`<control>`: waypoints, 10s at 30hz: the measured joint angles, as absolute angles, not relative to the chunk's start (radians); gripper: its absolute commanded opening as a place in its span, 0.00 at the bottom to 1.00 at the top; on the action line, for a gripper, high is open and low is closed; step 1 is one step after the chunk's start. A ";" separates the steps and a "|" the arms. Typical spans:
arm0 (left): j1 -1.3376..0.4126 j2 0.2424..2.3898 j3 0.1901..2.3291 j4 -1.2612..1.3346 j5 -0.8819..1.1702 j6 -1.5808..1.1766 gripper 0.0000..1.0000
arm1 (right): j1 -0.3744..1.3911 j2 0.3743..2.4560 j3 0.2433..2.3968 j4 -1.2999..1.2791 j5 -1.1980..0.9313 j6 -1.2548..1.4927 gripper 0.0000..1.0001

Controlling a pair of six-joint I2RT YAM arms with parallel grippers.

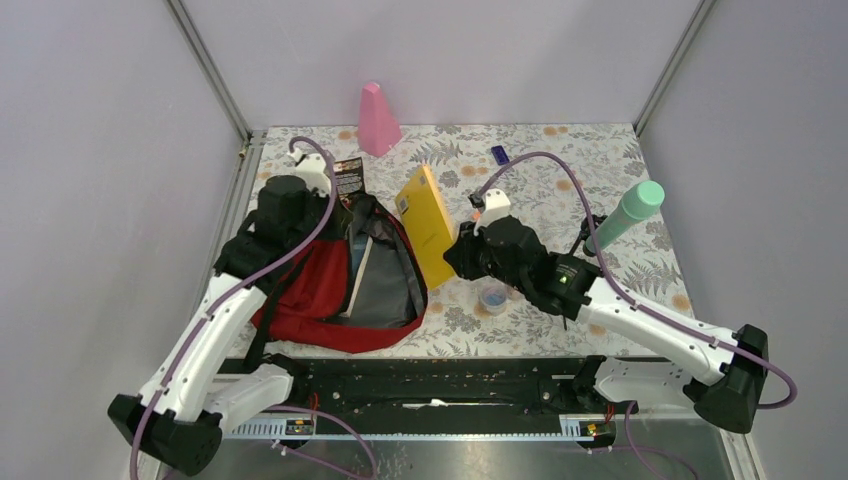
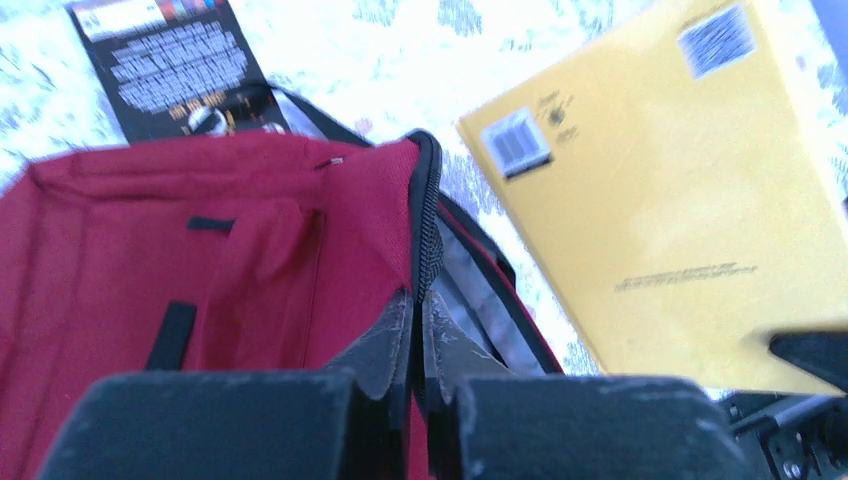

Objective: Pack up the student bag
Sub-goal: Place the book in the student bag, then pick up the book from the center of the board.

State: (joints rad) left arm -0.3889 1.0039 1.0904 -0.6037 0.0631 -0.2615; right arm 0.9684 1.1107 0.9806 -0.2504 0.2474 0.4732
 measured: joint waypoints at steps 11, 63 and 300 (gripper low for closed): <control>-0.349 0.843 0.956 -0.437 0.038 -0.196 0.00 | 0.982 1.265 0.995 -0.190 0.000 0.672 0.00; -0.345 0.695 0.862 -0.307 0.100 -0.210 0.00 | 1.127 2.028 1.452 0.161 0.064 0.798 0.72; -0.067 1.838 1.252 -0.178 0.384 -0.606 0.93 | 0.646 2.439 1.974 0.010 -0.130 0.733 0.00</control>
State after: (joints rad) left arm -0.0666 1.8381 1.2522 -0.1780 0.3836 -0.6064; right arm 0.6460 2.4390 1.9743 0.0105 -0.1303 0.7326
